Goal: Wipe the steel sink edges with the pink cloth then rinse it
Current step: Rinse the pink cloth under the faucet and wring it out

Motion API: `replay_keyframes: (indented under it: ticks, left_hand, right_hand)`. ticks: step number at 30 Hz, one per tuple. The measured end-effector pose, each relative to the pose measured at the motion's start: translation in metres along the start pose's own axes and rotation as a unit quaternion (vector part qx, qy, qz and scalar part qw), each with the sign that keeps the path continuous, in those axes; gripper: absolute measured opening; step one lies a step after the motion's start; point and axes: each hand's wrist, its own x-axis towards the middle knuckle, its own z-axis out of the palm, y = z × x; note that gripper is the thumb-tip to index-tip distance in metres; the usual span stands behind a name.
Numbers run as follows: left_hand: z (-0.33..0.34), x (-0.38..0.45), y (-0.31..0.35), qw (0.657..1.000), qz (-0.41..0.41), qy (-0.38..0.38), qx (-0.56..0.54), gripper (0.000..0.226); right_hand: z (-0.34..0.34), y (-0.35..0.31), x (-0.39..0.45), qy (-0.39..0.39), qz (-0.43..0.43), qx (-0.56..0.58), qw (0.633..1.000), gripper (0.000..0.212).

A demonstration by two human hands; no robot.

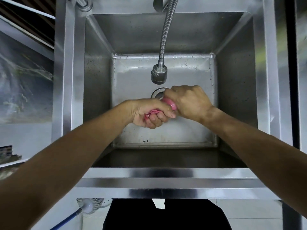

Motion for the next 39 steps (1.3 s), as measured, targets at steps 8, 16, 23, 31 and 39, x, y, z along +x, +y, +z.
replay_keyframes:
  ticks: [8,16,23,31,39]
  left_hand:
    - [0.006,-0.007,0.015,0.747,0.044,0.313,0.585,0.022]
    - [-0.014,0.002,0.0,0.371,0.33,0.39,0.775,0.031]
    - [-0.021,0.006,-0.008,0.24,0.385,0.388,0.802,0.023]
    - [-0.004,0.012,0.004,0.408,0.115,0.403,0.811,0.025]
    - [0.002,0.034,0.003,0.669,0.008,0.434,0.603,0.021]
  right_hand:
    - [-0.032,0.007,0.013,-0.368,0.195,0.284,0.864,0.056]
    - [-0.007,0.049,0.024,-0.507,0.25,0.624,0.539,0.102]
    - [0.011,0.035,0.016,-0.554,0.182,0.639,0.502,0.082]
    - [-0.008,0.005,0.034,-0.485,0.3,0.313,0.76,0.028]
    - [0.014,-0.013,0.024,-0.365,0.214,0.04,0.905,0.033]
